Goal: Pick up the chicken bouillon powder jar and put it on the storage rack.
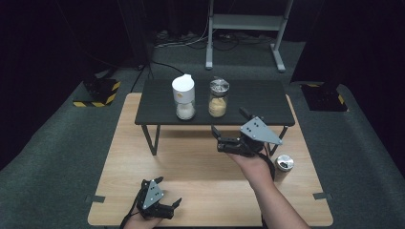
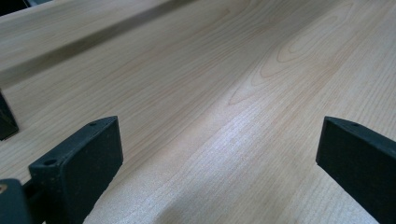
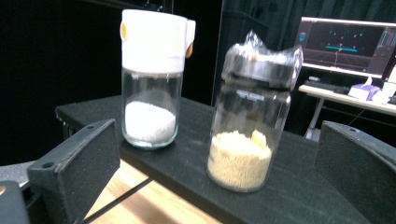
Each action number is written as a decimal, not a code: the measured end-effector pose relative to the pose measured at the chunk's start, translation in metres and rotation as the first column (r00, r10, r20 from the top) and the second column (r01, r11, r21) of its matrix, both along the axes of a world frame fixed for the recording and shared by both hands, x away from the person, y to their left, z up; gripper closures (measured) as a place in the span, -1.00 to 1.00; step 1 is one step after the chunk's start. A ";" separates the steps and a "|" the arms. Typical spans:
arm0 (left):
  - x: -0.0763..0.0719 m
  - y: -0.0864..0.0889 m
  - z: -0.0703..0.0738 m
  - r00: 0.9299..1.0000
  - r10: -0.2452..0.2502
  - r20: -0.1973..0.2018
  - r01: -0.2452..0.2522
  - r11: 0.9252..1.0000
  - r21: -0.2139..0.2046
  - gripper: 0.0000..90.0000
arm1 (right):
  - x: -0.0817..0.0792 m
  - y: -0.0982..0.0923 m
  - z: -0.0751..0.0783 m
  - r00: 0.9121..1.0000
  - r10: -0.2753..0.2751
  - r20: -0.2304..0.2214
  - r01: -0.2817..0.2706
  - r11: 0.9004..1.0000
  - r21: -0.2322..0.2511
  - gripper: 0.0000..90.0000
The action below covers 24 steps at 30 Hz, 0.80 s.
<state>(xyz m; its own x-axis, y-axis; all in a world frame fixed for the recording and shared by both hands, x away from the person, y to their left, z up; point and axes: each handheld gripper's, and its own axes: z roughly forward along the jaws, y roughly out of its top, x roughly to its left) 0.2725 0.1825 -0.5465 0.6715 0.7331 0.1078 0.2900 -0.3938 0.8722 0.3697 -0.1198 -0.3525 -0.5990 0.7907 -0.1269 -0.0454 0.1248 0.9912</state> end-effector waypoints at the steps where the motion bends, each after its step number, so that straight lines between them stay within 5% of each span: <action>1: 0.000 0.000 0.000 1.000 0.000 0.000 0.000 1.000 0.001 -0.98 | -0.001 0.000 -0.003 1.000 0.002 -0.005 -0.002 1.000 -0.006 -1.00; 24: 0.000 -0.001 0.000 1.000 -0.003 0.001 0.003 1.000 0.014 -0.98 | -0.016 -0.009 -0.047 0.997 0.013 -0.071 -0.018 0.997 -0.070 -1.00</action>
<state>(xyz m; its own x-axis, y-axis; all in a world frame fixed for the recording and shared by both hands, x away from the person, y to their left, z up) 0.2720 0.1813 -0.5465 0.6735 0.7296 0.1185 0.2879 -0.4066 0.8671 0.3534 -0.1291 -0.3990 -0.6206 0.7716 -0.1392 0.0214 0.1942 0.9807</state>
